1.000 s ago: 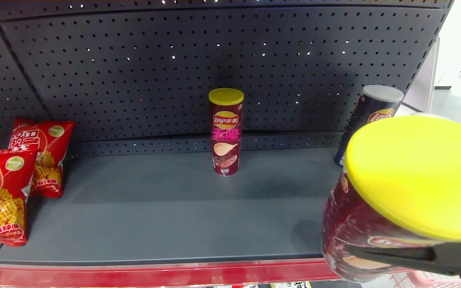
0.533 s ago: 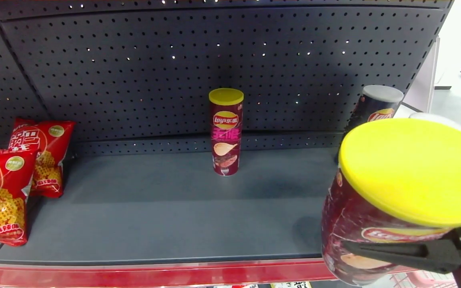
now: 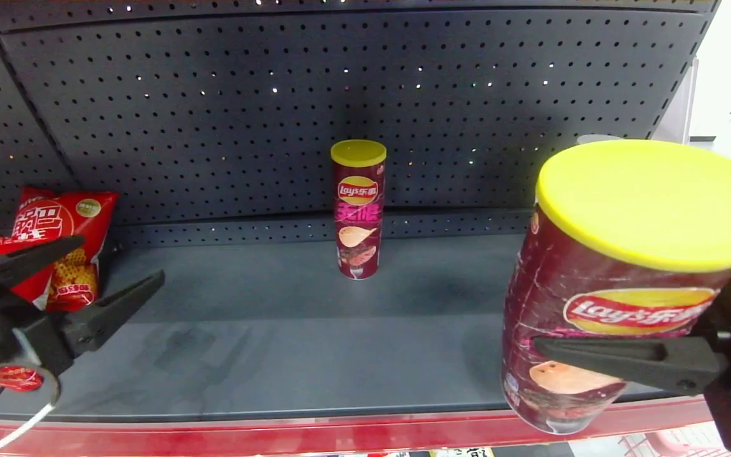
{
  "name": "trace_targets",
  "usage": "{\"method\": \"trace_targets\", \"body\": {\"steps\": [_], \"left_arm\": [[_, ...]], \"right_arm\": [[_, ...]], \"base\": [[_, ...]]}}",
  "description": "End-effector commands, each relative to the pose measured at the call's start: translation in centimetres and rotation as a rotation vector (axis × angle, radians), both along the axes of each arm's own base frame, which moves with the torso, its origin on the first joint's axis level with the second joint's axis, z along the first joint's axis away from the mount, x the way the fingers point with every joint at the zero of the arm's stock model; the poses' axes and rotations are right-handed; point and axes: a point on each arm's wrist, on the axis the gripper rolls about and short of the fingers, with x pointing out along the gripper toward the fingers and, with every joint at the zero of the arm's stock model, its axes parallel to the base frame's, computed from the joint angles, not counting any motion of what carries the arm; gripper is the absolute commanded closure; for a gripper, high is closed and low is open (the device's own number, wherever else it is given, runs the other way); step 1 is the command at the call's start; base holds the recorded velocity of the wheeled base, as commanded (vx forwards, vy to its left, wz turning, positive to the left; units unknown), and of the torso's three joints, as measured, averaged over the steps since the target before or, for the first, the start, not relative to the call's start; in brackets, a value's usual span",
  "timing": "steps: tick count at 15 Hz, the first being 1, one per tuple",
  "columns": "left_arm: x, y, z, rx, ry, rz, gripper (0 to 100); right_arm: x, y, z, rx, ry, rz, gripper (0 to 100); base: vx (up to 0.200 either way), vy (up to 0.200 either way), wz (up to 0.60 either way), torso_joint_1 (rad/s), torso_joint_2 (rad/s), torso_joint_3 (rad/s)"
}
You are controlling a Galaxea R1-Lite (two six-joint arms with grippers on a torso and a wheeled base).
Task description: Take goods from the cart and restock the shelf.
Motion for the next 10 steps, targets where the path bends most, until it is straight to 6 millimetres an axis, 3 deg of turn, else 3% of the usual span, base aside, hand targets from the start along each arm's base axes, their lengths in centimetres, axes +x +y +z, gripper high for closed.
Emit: {"method": "trace_targets", "body": {"steps": [1, 2, 3, 8, 10], "left_arm": [[6.4, -2.6, -0.9, 0.029, 0.109, -0.105, 0], [6.4, -2.6, -0.9, 0.029, 0.109, -0.105, 0], [8.6, -3.3, -1.0, 0.038, 0.110, -0.194, 0], [10.9, -4.1, -2.3, 0.060, 0.123, -0.370, 0], [13.5, -3.9, -2.8, 0.070, 0.109, -0.374, 0]], "right_arm": [[0.2, 0.2, 0.3, 0.021, 0.016, -0.004, 100], [0.2, 0.2, 0.3, 0.021, 0.016, -0.004, 100], [0.2, 0.2, 0.6, 0.040, 0.025, -0.006, 100], [0.4, 0.5, 0.7, 0.041, 0.028, 0.000, 100], [0.6, 0.8, 0.7, 0.041, 0.041, -0.001, 100]], "base": [[0.000, 0.000, 0.00, 0.000, 0.00, 0.000], [0.000, 0.000, 0.00, 0.000, 0.00, 0.000], [0.000, 0.000, 0.00, 0.000, 0.00, 0.000], [0.000, 0.000, 0.00, 0.000, 0.00, 0.000], [0.000, 0.000, 0.00, 0.000, 0.00, 0.000]]}}
